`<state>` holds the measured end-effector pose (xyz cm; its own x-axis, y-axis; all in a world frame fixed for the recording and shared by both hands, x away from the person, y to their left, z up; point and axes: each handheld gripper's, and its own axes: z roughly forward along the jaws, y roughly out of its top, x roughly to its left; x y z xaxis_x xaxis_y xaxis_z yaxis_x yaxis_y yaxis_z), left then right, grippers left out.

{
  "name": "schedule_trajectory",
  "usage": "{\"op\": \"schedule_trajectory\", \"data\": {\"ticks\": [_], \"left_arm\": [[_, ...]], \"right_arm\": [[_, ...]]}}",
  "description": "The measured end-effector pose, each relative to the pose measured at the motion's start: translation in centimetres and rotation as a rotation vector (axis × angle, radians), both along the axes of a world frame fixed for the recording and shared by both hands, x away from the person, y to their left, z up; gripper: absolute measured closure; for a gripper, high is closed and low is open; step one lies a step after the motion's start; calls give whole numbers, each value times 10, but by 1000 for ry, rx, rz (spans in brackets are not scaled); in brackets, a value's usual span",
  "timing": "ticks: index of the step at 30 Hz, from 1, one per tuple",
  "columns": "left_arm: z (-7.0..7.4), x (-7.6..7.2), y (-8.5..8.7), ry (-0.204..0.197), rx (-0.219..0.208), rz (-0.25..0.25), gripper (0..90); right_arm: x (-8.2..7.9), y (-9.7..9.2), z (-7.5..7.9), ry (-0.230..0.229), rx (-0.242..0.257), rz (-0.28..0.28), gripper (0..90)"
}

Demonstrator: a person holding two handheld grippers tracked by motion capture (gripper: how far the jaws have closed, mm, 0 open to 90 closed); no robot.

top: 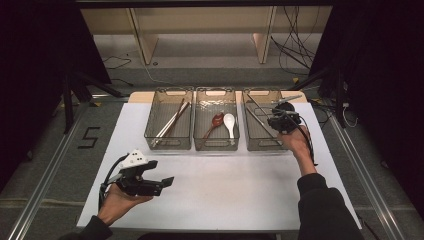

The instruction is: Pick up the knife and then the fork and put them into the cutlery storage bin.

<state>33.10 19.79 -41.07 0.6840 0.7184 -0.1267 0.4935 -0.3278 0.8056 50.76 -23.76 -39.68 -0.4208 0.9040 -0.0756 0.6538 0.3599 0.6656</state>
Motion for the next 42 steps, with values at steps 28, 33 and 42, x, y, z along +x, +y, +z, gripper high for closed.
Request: {"op": "schedule_trajectory", "data": {"ticks": [28, 33, 42], "left_arm": [[2, 1, 3, 4, -27, 11, 167], [2, 0, 3, 5, -34, 9, 167], [2, 0, 3, 5, -37, 7, 167]], "right_arm": [[-42, 2, 23, -69, 178, 85, 391], [-62, 3, 28, -87, 208, 108, 363], [-89, 4, 27, -112, 270, 134, 339]]}}
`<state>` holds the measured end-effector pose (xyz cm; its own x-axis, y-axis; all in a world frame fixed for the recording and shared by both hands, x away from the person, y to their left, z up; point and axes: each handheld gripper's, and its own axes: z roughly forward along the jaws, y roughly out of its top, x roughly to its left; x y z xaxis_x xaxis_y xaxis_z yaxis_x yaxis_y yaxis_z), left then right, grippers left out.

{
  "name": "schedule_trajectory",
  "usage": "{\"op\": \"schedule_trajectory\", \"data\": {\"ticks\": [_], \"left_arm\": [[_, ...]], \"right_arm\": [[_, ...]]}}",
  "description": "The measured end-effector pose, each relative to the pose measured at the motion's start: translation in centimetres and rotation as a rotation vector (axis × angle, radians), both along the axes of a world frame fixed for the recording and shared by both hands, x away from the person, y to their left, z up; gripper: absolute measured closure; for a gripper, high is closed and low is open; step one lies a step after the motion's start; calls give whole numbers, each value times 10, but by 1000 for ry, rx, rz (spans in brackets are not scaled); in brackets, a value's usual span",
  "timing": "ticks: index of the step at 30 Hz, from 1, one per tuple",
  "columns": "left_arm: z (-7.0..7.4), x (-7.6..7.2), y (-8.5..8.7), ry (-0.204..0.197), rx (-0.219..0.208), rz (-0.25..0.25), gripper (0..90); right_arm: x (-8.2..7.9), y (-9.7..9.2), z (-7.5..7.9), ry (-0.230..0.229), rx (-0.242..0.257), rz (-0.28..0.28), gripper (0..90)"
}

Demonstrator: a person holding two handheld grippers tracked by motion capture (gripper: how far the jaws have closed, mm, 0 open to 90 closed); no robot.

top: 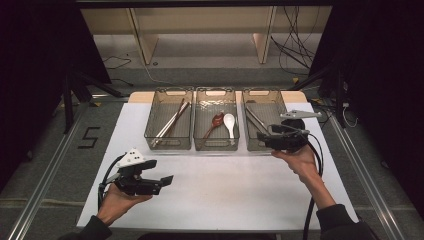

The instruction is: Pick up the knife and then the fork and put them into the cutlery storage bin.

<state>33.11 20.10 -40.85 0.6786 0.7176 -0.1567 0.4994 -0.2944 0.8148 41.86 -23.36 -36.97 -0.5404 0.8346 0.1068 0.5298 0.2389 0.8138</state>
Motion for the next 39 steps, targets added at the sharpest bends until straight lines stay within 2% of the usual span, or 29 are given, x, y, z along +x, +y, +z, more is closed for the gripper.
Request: {"op": "schedule_trajectory", "data": {"ticks": [14, 24, 33, 35, 39], "left_arm": [[0, 0, 0, 1, 4, -4, 165], [0, 0, 0, 1, 1, -5, 165], [2, -3, 2, -7, -7, -1, 165], [2, -3, 2, -5, -22, -1, 165], [3, -4, 2, -9, -23, -7, 165]], "right_arm": [[-29, 6, -4, -24, 41, 40, 300], [-48, 5, -13, -32, 68, 60, 285], [-82, -4, -22, -43, 77, 81, 275], [-90, -7, -23, -43, 91, 79, 275], [-103, -11, -25, -52, 104, 72, 274]]}}
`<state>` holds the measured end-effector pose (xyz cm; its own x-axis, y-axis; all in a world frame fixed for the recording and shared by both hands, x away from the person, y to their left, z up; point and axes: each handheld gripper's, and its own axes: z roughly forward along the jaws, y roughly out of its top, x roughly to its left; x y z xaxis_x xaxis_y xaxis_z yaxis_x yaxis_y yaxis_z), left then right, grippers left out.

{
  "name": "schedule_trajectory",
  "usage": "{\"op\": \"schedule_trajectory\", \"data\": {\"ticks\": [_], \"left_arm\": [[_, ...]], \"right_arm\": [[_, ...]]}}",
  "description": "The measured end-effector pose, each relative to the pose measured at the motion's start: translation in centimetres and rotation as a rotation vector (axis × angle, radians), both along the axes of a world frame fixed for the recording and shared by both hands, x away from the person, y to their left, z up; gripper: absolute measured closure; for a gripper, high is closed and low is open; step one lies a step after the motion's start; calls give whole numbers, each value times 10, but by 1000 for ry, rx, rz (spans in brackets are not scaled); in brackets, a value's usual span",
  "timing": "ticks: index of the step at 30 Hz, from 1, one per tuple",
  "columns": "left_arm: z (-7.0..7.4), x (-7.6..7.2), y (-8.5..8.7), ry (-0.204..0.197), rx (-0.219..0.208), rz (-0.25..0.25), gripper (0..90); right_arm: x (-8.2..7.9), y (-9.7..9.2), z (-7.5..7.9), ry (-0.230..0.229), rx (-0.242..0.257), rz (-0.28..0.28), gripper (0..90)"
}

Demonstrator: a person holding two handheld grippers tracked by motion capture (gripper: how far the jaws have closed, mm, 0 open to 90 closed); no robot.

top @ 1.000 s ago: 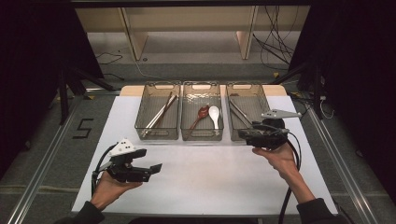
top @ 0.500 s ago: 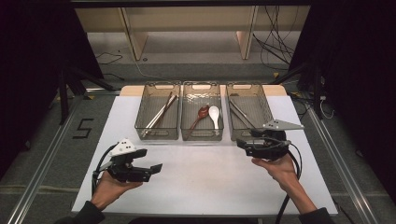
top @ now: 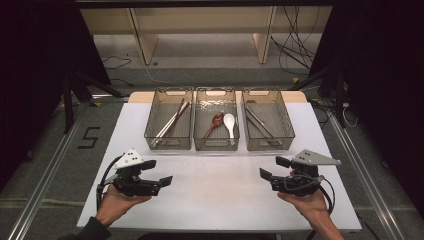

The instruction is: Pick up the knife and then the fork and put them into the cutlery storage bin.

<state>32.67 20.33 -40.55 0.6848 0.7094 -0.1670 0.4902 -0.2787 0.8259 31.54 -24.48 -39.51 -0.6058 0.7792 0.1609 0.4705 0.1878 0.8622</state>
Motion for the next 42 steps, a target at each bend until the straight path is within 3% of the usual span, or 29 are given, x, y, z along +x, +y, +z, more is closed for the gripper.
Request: {"op": "schedule_trajectory", "data": {"ticks": [12, 20, 42], "left_arm": [[2, -2, 0, -7, -21, -13, 163], [2, -4, 1, -10, -42, -10, 163], [0, -3, 1, -4, -50, -15, 161]], "right_arm": [[-16, -7, -10, -19, 22, -15, 259], [-17, -5, -18, -12, 1, -16, 251], [-16, -5, -17, -21, 2, -13, 244]]}}
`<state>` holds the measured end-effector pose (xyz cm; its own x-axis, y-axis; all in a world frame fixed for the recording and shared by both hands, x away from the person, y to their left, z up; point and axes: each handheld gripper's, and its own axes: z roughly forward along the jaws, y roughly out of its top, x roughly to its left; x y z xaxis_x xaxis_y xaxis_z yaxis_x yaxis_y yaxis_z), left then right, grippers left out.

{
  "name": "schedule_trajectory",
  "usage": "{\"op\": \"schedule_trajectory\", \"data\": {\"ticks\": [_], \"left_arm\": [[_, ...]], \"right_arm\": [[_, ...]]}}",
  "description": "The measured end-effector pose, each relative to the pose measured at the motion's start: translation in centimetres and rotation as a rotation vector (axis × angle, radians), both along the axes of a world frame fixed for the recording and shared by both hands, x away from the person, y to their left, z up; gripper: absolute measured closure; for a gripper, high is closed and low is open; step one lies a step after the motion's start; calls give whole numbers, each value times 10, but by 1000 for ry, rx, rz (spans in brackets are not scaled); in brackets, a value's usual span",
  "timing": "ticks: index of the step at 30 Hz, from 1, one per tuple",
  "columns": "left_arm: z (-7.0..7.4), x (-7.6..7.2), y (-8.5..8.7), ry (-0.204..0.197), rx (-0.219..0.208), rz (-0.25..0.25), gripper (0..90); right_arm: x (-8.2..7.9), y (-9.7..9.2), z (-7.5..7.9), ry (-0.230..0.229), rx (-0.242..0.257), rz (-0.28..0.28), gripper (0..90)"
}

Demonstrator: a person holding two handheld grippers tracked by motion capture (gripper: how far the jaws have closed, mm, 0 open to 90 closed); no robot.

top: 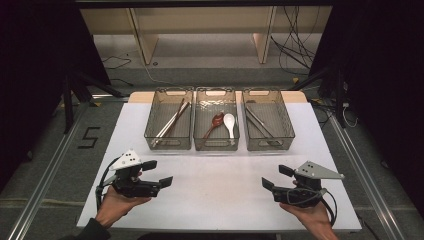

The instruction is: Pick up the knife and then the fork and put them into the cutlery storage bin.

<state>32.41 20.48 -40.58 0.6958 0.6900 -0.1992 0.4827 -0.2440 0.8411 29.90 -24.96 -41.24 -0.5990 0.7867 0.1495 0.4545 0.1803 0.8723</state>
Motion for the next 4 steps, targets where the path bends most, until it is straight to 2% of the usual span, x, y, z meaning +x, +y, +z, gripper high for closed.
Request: {"op": "schedule_trajectory", "data": {"ticks": [4], "left_arm": [[0, 0, 0, 0, 3, 1, 160]], "right_arm": [[0, 0, 0, 0, -1, -1, 243]]}}
